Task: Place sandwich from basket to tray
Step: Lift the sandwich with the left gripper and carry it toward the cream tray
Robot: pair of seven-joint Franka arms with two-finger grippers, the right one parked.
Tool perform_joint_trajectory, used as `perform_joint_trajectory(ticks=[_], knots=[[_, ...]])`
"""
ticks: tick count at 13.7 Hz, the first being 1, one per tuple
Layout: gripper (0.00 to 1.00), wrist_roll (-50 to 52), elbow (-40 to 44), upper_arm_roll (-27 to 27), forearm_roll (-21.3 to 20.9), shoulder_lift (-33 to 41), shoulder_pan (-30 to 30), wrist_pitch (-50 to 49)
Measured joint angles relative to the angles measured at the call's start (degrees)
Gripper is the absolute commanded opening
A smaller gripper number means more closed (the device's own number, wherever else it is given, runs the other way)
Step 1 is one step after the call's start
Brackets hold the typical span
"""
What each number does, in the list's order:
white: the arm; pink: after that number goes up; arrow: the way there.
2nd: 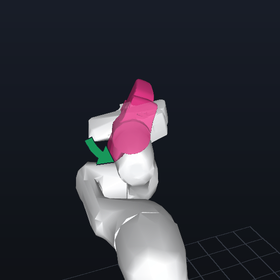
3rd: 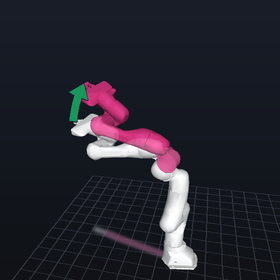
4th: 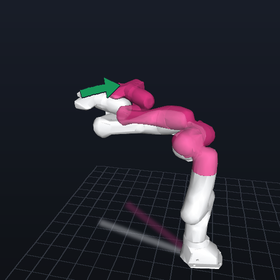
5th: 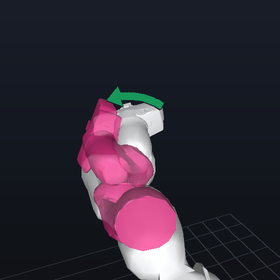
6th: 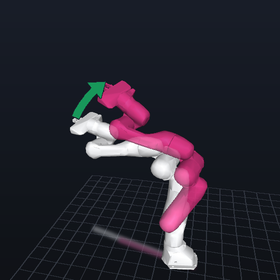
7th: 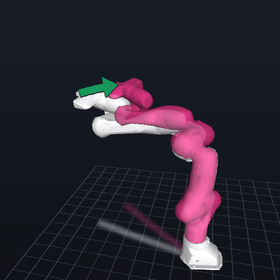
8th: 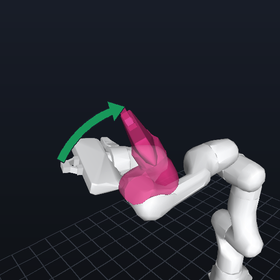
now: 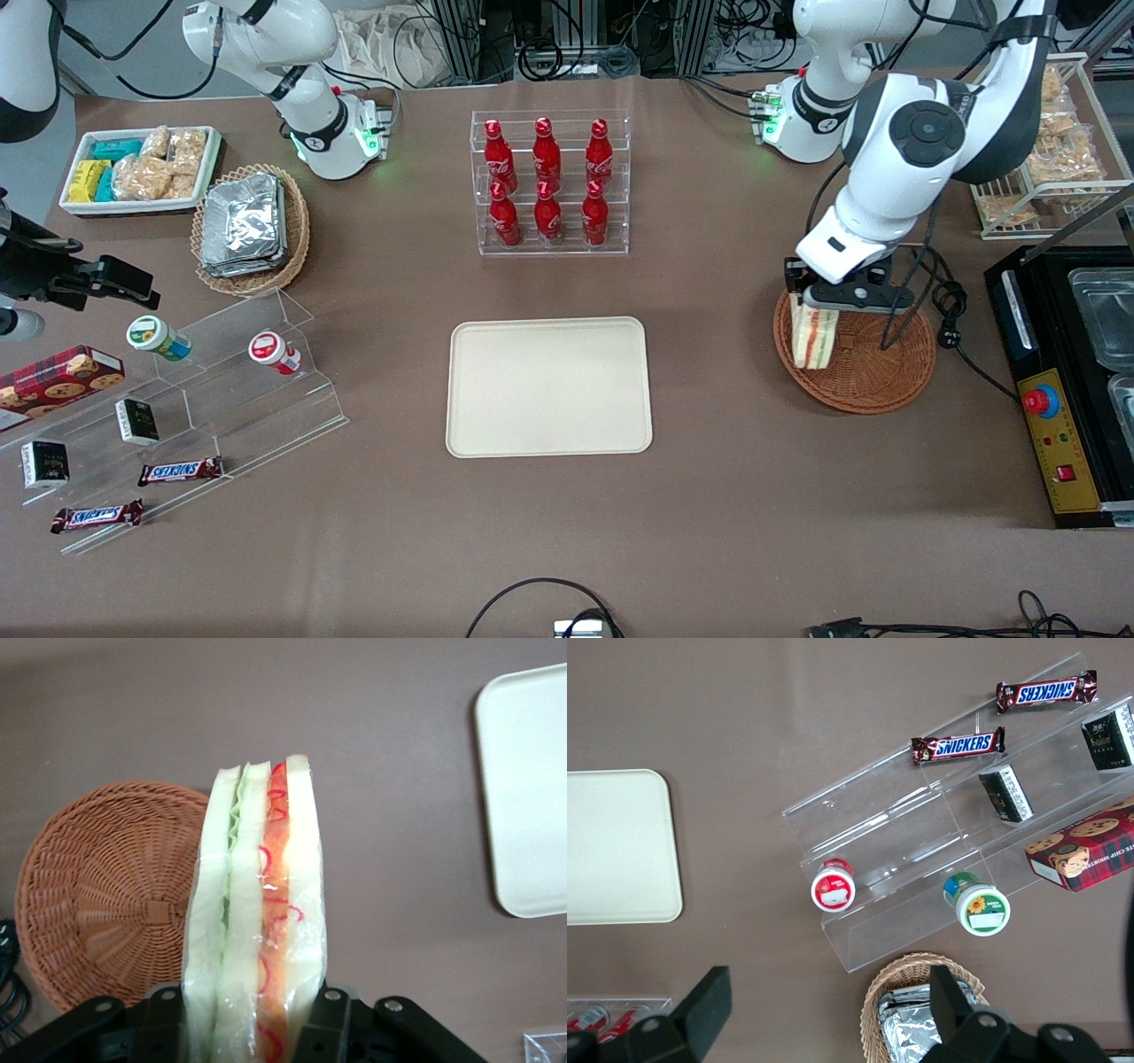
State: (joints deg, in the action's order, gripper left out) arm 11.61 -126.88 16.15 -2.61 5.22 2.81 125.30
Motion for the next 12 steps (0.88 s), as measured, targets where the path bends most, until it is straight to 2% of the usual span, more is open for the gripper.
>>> perform_joint_trajectory(ticks=[4, 9, 12], knots=[[0.40, 1.5, 4.3, 4.3, 0.0, -4.0, 0.0, 0.0], [0.39, 8.6, 12.9, 9.1, -0.2, -13.3, 0.0, 0.0], [0.38, 14.8, 16.7, 11.4, -4.5, -17.6, 0.0, 0.0]])
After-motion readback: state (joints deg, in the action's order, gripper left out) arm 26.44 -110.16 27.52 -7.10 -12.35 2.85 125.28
